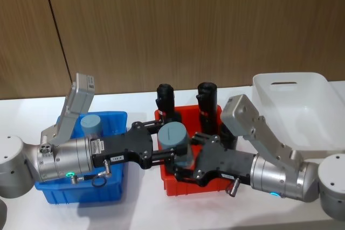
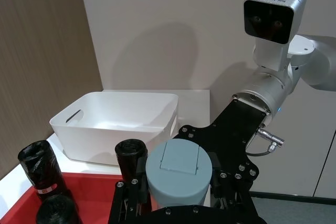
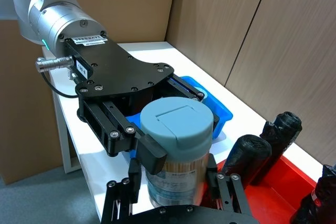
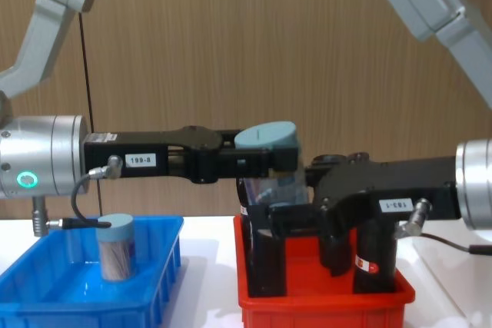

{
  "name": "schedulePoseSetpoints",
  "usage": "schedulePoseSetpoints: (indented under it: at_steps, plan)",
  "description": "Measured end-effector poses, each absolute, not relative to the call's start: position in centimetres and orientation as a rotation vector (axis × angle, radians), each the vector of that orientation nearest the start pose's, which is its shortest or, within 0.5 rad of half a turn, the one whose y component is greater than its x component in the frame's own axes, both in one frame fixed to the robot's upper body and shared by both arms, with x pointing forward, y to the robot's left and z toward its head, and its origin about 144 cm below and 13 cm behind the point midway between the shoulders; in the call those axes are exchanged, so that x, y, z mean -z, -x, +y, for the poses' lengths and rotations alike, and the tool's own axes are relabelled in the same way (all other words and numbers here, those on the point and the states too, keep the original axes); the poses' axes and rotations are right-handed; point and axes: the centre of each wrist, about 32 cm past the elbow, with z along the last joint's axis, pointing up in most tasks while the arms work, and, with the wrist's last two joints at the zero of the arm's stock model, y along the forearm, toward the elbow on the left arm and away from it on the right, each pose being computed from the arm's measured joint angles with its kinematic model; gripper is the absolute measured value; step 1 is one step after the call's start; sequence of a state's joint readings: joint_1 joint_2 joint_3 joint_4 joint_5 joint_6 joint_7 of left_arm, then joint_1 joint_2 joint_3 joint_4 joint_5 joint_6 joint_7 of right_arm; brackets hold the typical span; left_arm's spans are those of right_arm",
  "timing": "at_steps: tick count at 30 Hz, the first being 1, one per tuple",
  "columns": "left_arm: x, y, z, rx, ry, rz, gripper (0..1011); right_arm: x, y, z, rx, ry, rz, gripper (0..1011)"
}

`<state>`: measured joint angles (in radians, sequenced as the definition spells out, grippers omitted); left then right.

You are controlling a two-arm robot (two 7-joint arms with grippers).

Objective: Pick the cotton swabs from the blue box and place them into the white box.

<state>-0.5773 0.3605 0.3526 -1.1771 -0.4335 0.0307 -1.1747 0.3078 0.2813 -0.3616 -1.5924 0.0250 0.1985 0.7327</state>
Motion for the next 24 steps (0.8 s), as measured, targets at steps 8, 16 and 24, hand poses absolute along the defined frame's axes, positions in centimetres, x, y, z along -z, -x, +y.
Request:
schedulePoseSetpoints:
  at_steps: [8,16,24]
  plan:
    - [-123.45,-60.22,27.87,-0.235,-0.038,-0.060,669,-123.46,-52.02,-19.48,0.541,0.277,-0.204,653]
    - [-123.45,-60.22,27.85,-0.235,-0.038,-0.060,826,-123.44,-52.01,-19.21,0.536,0.276,-0.204,649]
    - [-123.45,-60.22,27.86,-0.235,-0.038,-0.060,1004,-123.43,-51.95,-19.40,0.543,0.275,-0.203,649]
